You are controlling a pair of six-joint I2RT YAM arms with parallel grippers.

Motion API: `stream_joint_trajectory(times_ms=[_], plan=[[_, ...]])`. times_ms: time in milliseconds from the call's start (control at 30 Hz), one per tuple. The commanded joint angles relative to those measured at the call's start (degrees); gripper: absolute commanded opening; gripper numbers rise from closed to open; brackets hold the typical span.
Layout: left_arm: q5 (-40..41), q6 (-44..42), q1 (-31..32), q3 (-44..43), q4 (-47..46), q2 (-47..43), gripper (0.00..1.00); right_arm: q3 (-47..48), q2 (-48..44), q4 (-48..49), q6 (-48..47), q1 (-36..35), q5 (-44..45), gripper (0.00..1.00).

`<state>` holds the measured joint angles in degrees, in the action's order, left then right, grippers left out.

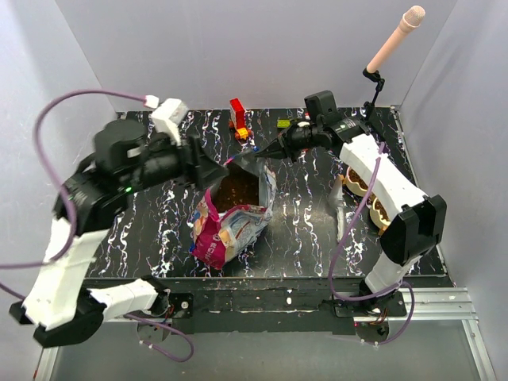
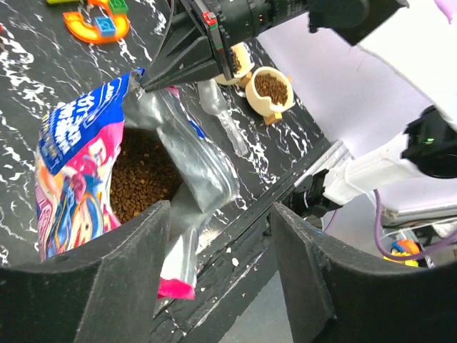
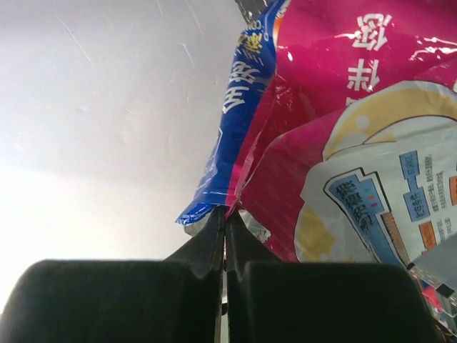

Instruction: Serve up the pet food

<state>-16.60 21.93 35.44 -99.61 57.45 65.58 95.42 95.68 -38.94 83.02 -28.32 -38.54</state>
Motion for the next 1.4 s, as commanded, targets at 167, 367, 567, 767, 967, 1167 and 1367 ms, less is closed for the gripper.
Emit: stream_joint_trajectory(times_ms=[167,367,567,767,967,1167,1367], plan=[[1.66,2.86,0.07,4.07,16.81,-6.43,0.52,9.78,6.71,1.58,2.23,0.63,4.62,0.01],[5.34,-4.08,0.07,4.43,20.86,-4.33,0.71,14.79,10.14,-0.78,2.49,0.63,6.81,0.01],[5.08,-7.51,0.33,6.88,18.48,-2.22,0.67,16.99,11.37,-1.93,3.72,0.63,9.27,0.01],[3.78,-11.82,1.47,8.12,19.02,-1.95,0.66,19.98,13.13,-3.34,3.9,0.63,10.94,0.01],[6.75,-11.47,5.68,10.67,15.94,-0.99,0.67,20.34,13.83,-3.78,4.25,0.28,12.35,0.01],[18.16,-9.36,8.77,11.55,13.47,0.25,0.34,20.86,14.27,-3.86,4.34,-0.07,13.32,0.01],[18.1,-9.8,8.77,13.74,13.39,-3.7,0.0,33.32,15.85,-9.31,-22.83,1.94,12.28,0.27]])
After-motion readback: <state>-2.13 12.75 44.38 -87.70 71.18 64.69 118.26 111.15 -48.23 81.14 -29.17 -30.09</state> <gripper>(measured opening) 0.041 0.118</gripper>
